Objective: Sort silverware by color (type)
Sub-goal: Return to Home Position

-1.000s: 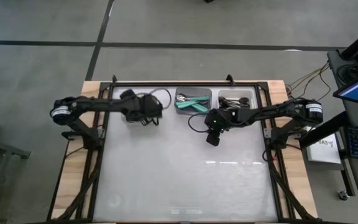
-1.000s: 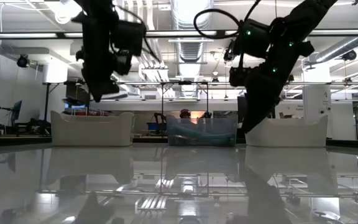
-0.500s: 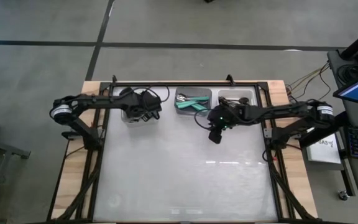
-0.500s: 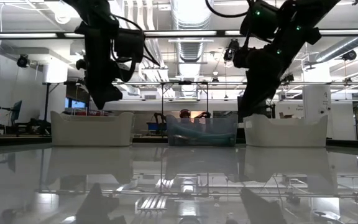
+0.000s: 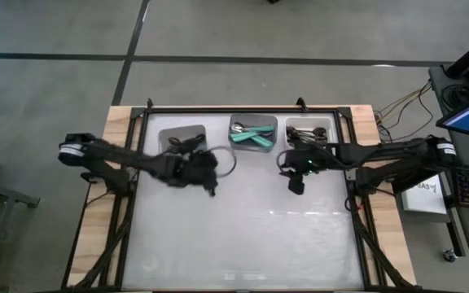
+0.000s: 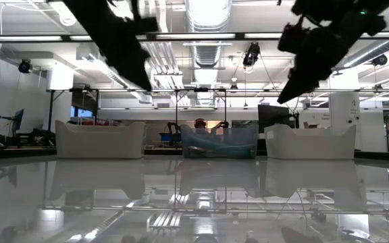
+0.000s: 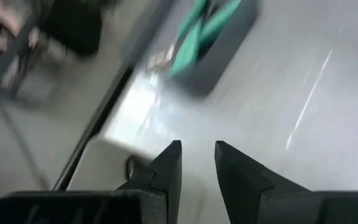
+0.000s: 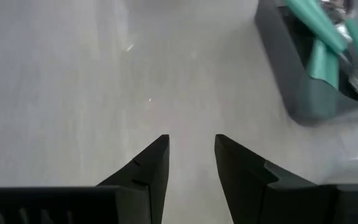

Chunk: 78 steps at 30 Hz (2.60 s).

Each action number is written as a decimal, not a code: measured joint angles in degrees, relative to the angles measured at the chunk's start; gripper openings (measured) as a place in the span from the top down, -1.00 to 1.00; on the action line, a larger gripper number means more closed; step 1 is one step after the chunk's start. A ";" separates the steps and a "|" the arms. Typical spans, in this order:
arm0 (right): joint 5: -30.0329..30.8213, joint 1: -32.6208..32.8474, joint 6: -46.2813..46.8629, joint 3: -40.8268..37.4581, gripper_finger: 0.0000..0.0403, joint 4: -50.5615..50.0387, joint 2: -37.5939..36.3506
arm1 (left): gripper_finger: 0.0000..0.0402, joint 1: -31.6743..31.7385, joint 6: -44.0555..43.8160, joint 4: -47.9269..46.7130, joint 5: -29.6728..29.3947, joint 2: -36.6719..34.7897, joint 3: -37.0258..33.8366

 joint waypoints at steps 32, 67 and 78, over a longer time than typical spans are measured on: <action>20.11 2.75 5.23 -31.19 0.40 28.16 -23.58 | 0.60 -29.18 8.38 44.76 -7.86 -49.31 -41.68; 22.76 2.75 6.93 -37.59 0.40 37.46 -23.54 | 0.60 -29.13 -6.23 51.92 2.37 -46.44 -56.54; 22.70 2.75 6.92 -37.61 0.40 37.46 -23.54 | 0.60 -29.12 -6.23 51.97 2.32 -44.71 -56.50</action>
